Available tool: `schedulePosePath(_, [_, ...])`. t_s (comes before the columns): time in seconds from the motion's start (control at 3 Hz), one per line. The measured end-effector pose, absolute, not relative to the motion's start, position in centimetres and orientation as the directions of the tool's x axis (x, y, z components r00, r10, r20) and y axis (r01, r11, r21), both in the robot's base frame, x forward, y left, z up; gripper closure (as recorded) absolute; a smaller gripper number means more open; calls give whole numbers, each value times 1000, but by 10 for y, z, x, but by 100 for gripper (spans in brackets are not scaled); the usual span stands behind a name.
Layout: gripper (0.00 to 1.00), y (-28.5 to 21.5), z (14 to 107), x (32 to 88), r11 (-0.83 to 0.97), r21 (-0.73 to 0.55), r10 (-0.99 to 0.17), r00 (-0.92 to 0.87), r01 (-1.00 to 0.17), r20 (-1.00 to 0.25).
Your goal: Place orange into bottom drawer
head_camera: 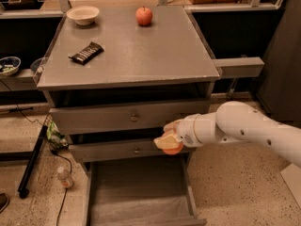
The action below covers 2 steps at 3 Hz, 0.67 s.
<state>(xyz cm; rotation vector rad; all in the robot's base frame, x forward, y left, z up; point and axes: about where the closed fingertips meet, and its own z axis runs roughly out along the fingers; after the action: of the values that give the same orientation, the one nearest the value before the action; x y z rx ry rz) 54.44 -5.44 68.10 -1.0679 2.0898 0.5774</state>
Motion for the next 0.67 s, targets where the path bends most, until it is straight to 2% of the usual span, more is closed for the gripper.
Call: schedulePosePath(0.67, [100, -52, 675, 544, 552, 84, -501, -411, -829, -761])
